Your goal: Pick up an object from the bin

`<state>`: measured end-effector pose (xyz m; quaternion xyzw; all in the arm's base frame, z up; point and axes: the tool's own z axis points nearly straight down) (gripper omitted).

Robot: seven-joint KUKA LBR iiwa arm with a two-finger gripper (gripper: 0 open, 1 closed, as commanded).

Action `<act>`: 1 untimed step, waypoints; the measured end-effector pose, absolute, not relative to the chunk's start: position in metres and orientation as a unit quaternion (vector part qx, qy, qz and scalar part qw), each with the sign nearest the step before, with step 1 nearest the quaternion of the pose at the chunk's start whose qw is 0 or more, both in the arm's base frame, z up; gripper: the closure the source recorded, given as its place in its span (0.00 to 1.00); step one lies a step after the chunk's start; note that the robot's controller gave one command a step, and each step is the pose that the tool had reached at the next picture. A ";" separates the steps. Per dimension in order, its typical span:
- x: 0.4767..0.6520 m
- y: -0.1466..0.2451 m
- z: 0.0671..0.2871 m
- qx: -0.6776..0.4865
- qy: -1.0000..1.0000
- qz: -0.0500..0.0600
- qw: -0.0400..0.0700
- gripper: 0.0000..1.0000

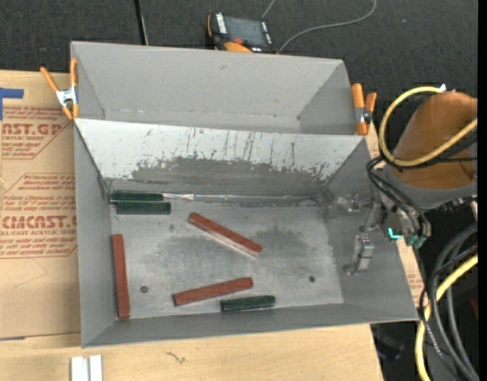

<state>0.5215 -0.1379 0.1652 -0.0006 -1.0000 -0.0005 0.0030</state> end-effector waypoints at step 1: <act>0.529 -0.071 0.133 -0.058 -0.998 -0.002 0.001 0.00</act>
Offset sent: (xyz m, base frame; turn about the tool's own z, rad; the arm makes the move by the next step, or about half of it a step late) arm 0.0071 0.0622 -0.0300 0.1194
